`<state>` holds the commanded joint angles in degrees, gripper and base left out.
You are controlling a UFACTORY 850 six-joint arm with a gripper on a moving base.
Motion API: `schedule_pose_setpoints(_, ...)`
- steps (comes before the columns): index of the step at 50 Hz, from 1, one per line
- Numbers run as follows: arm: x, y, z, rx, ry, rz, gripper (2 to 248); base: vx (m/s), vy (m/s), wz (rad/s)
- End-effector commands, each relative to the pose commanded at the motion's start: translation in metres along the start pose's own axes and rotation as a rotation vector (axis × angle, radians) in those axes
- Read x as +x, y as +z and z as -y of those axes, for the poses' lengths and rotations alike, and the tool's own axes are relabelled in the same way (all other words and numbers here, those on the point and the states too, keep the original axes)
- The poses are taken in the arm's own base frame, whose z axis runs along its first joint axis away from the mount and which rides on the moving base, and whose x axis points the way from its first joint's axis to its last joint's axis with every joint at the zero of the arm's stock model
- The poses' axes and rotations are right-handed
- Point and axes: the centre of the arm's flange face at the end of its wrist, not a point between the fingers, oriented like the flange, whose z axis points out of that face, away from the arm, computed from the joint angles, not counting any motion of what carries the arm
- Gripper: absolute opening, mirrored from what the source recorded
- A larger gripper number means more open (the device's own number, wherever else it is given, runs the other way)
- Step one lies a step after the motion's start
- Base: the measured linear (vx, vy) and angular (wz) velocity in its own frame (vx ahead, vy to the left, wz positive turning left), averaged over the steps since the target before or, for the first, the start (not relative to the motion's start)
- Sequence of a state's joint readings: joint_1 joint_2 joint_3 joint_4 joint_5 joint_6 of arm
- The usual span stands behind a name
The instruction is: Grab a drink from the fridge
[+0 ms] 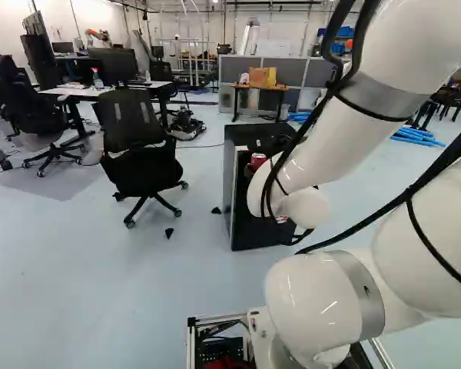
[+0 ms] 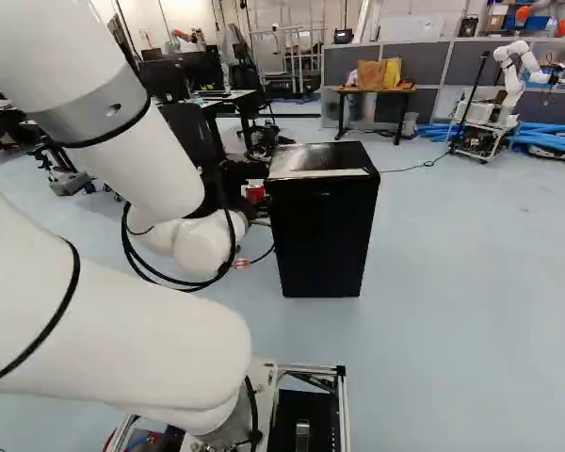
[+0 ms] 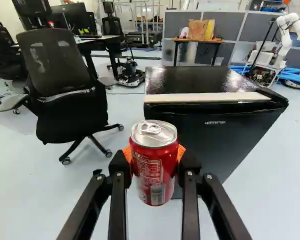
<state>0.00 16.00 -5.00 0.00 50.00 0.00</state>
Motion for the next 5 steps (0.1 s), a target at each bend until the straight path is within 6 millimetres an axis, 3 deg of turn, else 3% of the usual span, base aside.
schedule_pose_setpoints(5, 0.0000, 0.0000, 0.0000, 0.000, 0.000, 0.000, 99, 0.000, 0.000, 0.000)
